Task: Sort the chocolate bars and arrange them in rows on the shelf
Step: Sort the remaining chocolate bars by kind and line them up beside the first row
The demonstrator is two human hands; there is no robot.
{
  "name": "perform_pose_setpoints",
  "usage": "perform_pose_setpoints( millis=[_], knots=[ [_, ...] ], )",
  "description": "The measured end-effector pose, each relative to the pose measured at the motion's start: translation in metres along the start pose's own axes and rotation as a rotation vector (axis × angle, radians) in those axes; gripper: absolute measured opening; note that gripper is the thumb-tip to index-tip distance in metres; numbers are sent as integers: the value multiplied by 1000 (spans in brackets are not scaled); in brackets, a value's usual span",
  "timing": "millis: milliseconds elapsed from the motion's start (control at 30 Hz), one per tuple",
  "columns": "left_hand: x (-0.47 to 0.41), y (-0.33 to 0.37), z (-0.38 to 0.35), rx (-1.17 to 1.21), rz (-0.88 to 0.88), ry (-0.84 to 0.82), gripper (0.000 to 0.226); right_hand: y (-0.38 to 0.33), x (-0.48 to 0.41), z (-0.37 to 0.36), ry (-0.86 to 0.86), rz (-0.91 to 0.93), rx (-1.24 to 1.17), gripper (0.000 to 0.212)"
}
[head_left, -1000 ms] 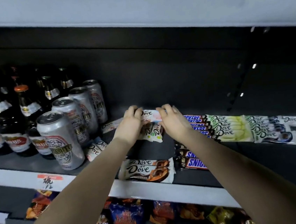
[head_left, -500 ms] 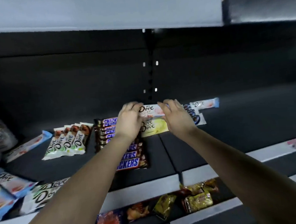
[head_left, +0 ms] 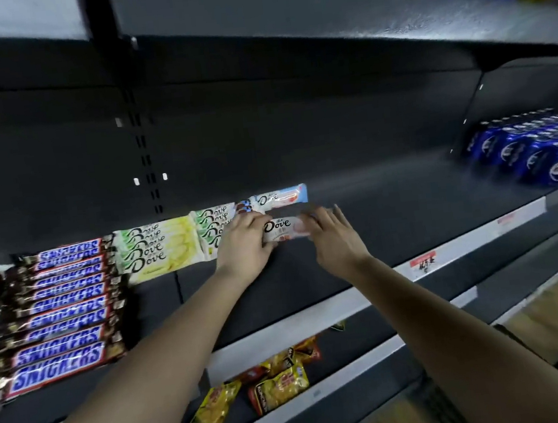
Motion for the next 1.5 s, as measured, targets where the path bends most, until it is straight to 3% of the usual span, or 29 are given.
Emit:
perform_pose_setpoints(
  millis=[267,600,867,1233,1500],
  knots=[
    [-6,29,-47,-101,38,-88,46,59,6,-31,-168,-107,-200,65],
    [-17,35,-75,-176,257,19,38,89,-14,-67,-54,-39,-298,48],
    [-23,29,-82,-331,438,20,75,90,-45,-91,64,-163,-408,50],
    [-25,31,-84,-355,480,17,77,75,-78,-120,100,-129,-455,50],
    [-25,31,-84,-387,477,16,76,76,-76,-122,75,-255,-475,46]
  ],
)
Point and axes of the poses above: each hand's wrist, its own x-axis away from the middle knuckle, its own z-axis out of the back of the hand, y = z × x, the point moved 1 cm from there along -x, towards the middle knuckle, and after that the axes turned 14 degrees about y, right-handed, at the moved point
